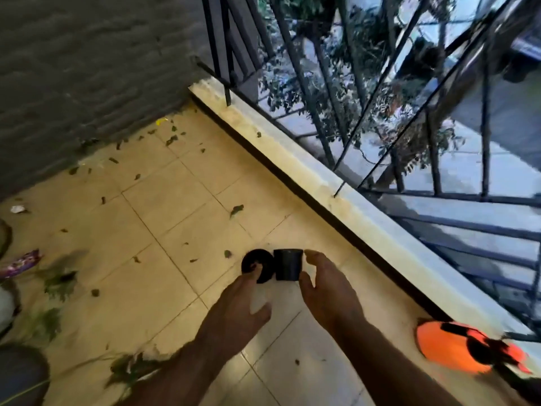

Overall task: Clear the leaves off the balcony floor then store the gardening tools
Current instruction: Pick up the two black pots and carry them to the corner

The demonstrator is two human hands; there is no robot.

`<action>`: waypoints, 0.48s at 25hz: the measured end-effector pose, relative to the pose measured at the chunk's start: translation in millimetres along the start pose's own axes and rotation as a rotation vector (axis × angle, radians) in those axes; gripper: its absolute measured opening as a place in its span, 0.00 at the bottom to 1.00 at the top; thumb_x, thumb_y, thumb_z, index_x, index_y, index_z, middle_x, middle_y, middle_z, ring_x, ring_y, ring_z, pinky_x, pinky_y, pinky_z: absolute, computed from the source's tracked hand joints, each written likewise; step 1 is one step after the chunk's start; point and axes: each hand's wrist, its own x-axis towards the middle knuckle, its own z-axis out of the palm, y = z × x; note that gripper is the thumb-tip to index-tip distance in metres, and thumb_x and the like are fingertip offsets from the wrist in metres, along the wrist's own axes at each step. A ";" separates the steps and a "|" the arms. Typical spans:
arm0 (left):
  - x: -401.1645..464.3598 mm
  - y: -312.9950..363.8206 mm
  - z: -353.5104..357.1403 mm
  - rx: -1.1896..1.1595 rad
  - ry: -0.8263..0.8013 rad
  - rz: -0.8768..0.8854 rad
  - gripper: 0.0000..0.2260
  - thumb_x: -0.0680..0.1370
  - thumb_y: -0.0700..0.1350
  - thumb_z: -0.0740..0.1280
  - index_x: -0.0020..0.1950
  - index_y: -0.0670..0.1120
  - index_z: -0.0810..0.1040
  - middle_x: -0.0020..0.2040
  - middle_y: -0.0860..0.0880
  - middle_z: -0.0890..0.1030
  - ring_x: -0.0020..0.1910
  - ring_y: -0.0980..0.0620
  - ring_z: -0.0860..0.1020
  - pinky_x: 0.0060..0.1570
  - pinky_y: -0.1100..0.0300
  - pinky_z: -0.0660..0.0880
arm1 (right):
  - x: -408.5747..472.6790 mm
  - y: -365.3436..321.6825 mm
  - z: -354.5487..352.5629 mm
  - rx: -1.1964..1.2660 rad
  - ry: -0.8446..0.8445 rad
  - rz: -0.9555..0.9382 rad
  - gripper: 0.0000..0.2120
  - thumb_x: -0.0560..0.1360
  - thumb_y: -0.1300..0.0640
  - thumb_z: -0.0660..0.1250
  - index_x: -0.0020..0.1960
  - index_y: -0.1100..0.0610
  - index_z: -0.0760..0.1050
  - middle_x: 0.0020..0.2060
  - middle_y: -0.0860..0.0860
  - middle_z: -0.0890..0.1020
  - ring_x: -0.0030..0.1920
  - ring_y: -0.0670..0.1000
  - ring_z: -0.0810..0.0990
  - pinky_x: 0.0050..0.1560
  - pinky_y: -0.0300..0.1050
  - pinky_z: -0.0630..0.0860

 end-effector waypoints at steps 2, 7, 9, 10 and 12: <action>34.3 -42.6 43.0 -0.018 0.032 -0.025 0.33 0.82 0.55 0.64 0.82 0.55 0.52 0.80 0.57 0.59 0.77 0.58 0.59 0.73 0.64 0.59 | 28.4 34.8 53.1 0.002 0.004 0.026 0.22 0.83 0.50 0.62 0.76 0.44 0.65 0.69 0.45 0.76 0.62 0.48 0.77 0.56 0.42 0.75; 109.4 -148.5 130.2 -0.025 0.114 -0.062 0.32 0.80 0.51 0.68 0.81 0.54 0.57 0.79 0.54 0.61 0.75 0.56 0.62 0.66 0.67 0.59 | 84.6 117.8 178.5 -0.108 -0.047 0.088 0.23 0.83 0.48 0.62 0.76 0.46 0.63 0.67 0.48 0.77 0.60 0.50 0.79 0.56 0.50 0.79; 133.8 -184.1 159.8 0.003 0.109 -0.082 0.35 0.79 0.51 0.69 0.82 0.54 0.56 0.81 0.52 0.57 0.78 0.53 0.59 0.71 0.61 0.60 | 104.8 145.1 217.8 -0.135 -0.044 0.124 0.25 0.83 0.47 0.61 0.78 0.46 0.62 0.70 0.49 0.77 0.63 0.52 0.79 0.59 0.53 0.79; 146.0 -198.0 170.7 0.015 0.103 -0.091 0.36 0.79 0.51 0.69 0.82 0.55 0.54 0.82 0.51 0.53 0.79 0.51 0.56 0.73 0.59 0.60 | 116.1 155.2 233.6 -0.140 -0.039 0.133 0.26 0.82 0.47 0.61 0.78 0.46 0.61 0.70 0.50 0.76 0.64 0.52 0.79 0.60 0.54 0.79; 167.9 -217.9 187.5 0.030 0.105 -0.104 0.38 0.79 0.49 0.70 0.82 0.58 0.51 0.83 0.52 0.47 0.81 0.49 0.52 0.74 0.56 0.59 | 139.6 169.2 257.6 -0.128 -0.013 0.131 0.28 0.82 0.47 0.63 0.80 0.46 0.58 0.71 0.51 0.76 0.65 0.54 0.78 0.60 0.54 0.79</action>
